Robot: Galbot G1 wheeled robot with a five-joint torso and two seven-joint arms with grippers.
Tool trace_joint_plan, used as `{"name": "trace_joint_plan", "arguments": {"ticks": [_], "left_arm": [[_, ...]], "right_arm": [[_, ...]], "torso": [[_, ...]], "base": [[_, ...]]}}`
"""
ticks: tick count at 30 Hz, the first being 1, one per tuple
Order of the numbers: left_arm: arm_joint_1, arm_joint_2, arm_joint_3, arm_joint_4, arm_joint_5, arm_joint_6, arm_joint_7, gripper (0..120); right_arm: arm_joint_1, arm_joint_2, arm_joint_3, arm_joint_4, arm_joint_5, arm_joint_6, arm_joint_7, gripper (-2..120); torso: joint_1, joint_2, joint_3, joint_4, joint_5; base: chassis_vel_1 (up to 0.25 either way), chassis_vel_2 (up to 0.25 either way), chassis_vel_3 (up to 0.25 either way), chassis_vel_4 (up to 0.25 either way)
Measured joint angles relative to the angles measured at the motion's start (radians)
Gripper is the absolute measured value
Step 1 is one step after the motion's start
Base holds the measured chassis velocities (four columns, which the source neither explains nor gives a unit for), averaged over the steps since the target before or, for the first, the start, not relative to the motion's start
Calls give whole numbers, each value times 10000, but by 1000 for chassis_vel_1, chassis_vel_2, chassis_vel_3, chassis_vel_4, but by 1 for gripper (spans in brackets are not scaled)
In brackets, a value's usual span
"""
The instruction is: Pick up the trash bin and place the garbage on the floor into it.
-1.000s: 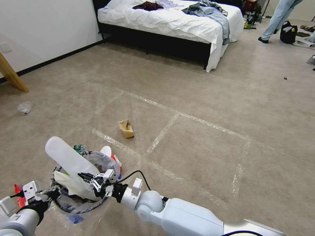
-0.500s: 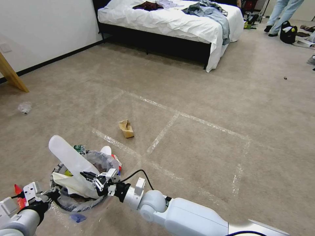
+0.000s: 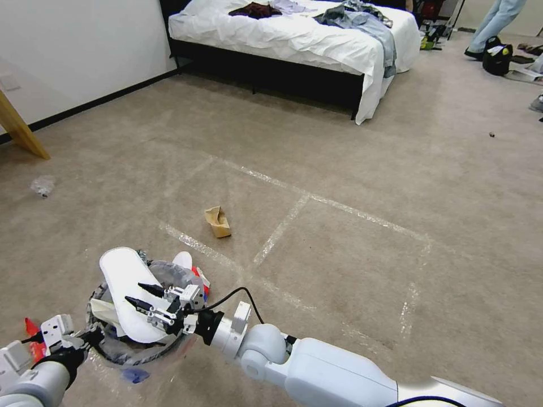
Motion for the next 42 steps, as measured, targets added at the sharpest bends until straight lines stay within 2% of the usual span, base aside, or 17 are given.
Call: {"name": "trace_joint_plan", "arguments": {"ticks": [1,3,5,6,7,9,10,11,14,20,42], "left_arm": [[0,0,0,0,0,0,0,1],[-5,-7,0,31,7,0,0,1],[-11,-10,0,37,10,0,0,1],[-15,-12,0,39,11,0,0,1],[-15,-12,0,39,11,0,0,1],[-19,-22,0,37,12,-1,-2,1],[-19,-22,0,37,12,-1,-2,1],[-19,-27,4,39,18,-1,-2,1],[-19,-45,15,52,40,-2,-1,1],[-35,-80,30,53,64,-5,-1,1],[-217,-43,-21,18,-38,-4,-90,1]], "right_arm": [[0,0,0,0,0,0,0,55],[11,-12,106,153,6,-52,0,65],[15,-31,141,206,16,-111,0,68],[19,-52,156,234,20,-130,0,73],[19,-52,156,234,20,-130,0,73],[20,-129,218,330,8,-130,-2,88],[20,-129,218,330,8,-130,-2,88],[16,-159,297,453,9,-131,-4,95],[12,-186,438,605,19,-141,-7,98],[5,-258,541,675,26,-155,-23,96],[-471,-626,355,931,-291,-119,-45,79]], "torso": [[0,0,0,0,0],[0,0,0,1,0],[0,0,0,1,0],[0,0,0,0,0],[0,0,0,0,0],[0,0,0,0,0],[0,0,0,0,0],[0,0,0,0,0],[0,0,0,0,0],[0,0,0,0,0],[0,0,0,0,0]], "base": [[0,0,0,0],[0,0,0,0],[0,0,0,0],[0,0,0,0],[0,0,0,0],[0,0,0,0],[0,0,0,0],[0,0,0,0],[0,0,0,0],[0,0,0,0],[0,0,0,0]]}}
